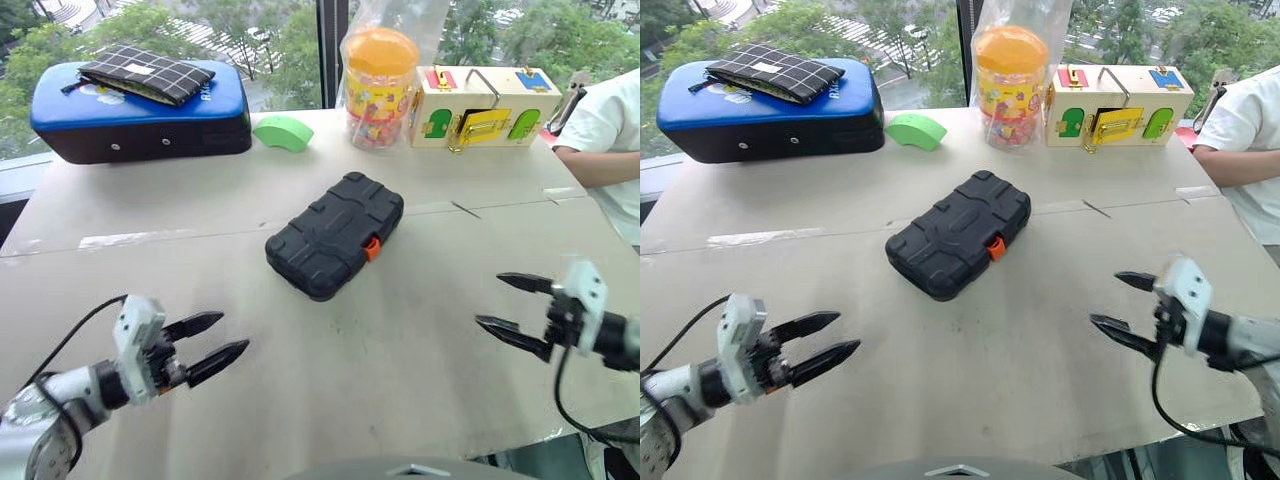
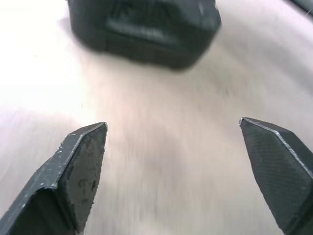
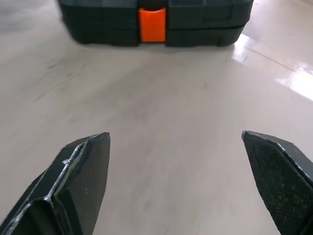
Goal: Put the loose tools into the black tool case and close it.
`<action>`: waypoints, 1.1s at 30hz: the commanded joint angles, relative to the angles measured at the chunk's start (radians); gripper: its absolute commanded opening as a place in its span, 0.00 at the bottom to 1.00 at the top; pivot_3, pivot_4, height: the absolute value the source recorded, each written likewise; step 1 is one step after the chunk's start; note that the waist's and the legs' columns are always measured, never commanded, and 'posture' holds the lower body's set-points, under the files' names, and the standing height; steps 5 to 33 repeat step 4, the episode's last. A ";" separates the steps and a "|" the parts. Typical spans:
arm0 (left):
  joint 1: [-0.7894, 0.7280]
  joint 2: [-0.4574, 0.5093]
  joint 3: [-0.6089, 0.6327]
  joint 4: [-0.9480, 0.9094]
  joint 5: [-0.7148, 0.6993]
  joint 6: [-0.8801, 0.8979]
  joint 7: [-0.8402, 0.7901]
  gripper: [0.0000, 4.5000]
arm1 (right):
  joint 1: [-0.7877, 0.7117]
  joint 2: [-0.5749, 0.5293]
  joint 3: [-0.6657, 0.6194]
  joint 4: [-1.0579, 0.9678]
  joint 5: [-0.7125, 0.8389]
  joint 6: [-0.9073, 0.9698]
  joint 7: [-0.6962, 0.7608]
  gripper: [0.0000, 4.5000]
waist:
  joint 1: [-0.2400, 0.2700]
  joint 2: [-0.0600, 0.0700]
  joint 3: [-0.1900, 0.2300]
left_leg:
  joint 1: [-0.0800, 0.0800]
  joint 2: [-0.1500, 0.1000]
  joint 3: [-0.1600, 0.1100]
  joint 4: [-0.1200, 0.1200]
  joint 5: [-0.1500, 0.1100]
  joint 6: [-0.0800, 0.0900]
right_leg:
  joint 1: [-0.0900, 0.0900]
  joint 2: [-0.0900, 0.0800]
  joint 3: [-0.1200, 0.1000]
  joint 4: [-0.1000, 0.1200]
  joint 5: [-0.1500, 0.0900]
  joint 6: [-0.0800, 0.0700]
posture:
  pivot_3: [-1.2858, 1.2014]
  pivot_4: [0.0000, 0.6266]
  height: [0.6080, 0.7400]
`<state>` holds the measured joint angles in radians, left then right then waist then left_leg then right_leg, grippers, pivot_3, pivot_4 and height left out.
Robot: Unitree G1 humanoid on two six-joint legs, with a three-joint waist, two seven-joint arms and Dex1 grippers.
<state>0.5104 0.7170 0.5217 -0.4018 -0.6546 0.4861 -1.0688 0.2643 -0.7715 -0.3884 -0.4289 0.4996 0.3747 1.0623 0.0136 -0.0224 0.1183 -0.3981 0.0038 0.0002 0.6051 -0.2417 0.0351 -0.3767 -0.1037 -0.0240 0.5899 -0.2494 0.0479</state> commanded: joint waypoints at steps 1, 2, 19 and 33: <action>0.044 0.002 0.030 -0.056 0.006 -0.045 -0.018 1.00 | 0.057 0.001 -0.109 -0.013 0.023 -0.091 0.038 1.00 | 0.001 0.000 0.002 | 0.000 0.000 0.000 0.001 0.000 0.000 | 0.000 -0.002 -0.004 0.000 0.000 0.000 | 0.52 0.24 1.00; 0.049 0.003 0.031 -0.059 -0.026 -0.023 -0.026 1.00 | 0.072 0.003 -0.114 -0.014 0.021 -0.099 0.039 1.00 | 0.002 0.000 0.002 | -0.001 0.000 0.001 0.001 0.000 0.000 | 0.000 -0.004 -0.007 0.000 0.000 0.000 | 0.52 0.24 1.00; 0.047 0.000 0.022 -0.061 -0.031 -0.024 -0.024 1.00 | 0.092 0.005 -0.111 -0.012 0.015 -0.118 0.038 1.00 | 0.002 -0.001 0.002 | -0.001 0.000 0.001 0.002 0.000 0.000 | 0.000 -0.005 -0.010 0.000 0.000 0.001 | 0.52 0.24 1.00; 0.047 0.000 0.022 -0.061 -0.031 -0.024 -0.024 1.00 | 0.092 0.005 -0.111 -0.012 0.015 -0.118 0.038 1.00 | 0.002 -0.001 0.002 | -0.001 0.000 0.001 0.002 0.000 0.000 | 0.000 -0.005 -0.010 0.000 0.000 0.001 | 0.52 0.24 1.00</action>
